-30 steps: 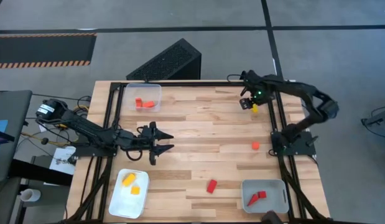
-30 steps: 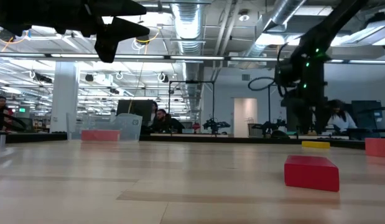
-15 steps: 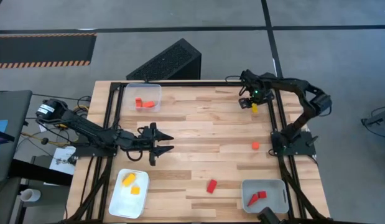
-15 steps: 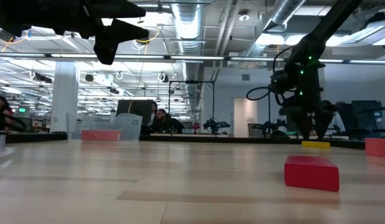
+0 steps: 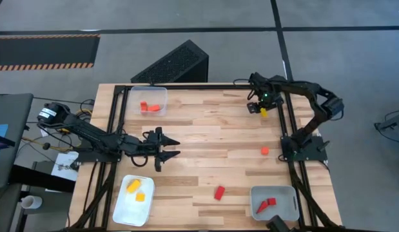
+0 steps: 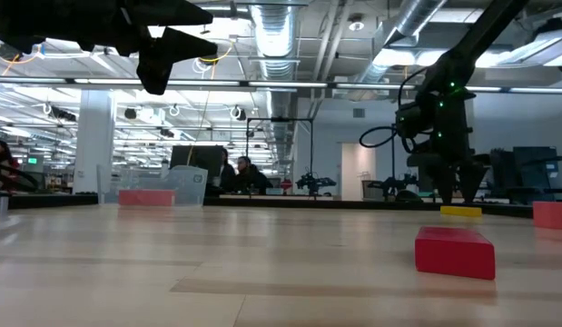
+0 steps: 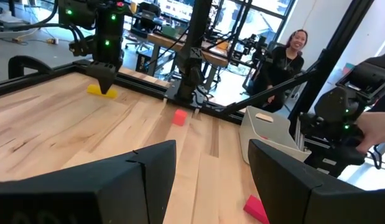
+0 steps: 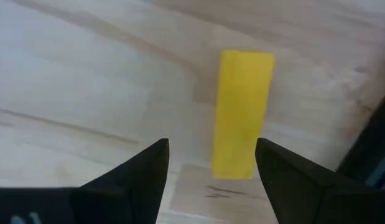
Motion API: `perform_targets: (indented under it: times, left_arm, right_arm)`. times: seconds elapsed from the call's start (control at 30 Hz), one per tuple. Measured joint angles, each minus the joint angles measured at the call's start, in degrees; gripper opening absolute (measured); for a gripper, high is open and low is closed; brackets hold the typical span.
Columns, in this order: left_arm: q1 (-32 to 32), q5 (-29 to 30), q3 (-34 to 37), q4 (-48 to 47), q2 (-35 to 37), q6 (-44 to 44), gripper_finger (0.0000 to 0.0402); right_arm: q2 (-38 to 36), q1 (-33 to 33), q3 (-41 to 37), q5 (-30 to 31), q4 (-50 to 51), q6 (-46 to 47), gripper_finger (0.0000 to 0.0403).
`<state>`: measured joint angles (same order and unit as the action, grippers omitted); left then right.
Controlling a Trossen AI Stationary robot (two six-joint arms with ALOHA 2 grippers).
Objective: Sort & place blocks by color
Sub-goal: Put the yellow block into the white bin
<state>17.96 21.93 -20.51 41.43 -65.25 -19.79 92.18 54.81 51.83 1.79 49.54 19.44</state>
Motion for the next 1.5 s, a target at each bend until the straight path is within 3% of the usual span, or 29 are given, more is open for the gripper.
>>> perform_targets:
  times: [0.63, 0.93, 1.07, 1.2, 1.5]
  left_arm:
    - [-0.03, -0.13, 0.00, 0.07, 0.00, -0.45, 0.0185]
    - [-0.04, -0.24, 0.00, 0.07, 0.00, -0.92, 0.0185]
    - [-0.04, -0.25, 0.00, 0.05, 0.00, -0.94, 0.0185]
    - [-0.01, -0.28, 0.02, 0.07, 0.00, -1.18, 0.0185]
    - [0.07, -0.33, 0.02, 0.07, 0.00, -1.47, 0.0185]
  right_arm:
    - [0.00, -2.34, -0.02, -7.30, -1.83, -0.65, 0.0265]
    - [-0.02, -7.60, -0.02, -9.88, -1.97, -2.94, 0.0265]
    - [-0.02, -9.62, -0.02, -7.01, -1.85, -1.66, 0.0265]
    - [-0.02, -7.58, -0.02, -2.53, -1.82, 2.83, 0.0265]
    - [-0.04, -1.76, 1.90, -1.58, -0.19, 7.97, 0.0235]
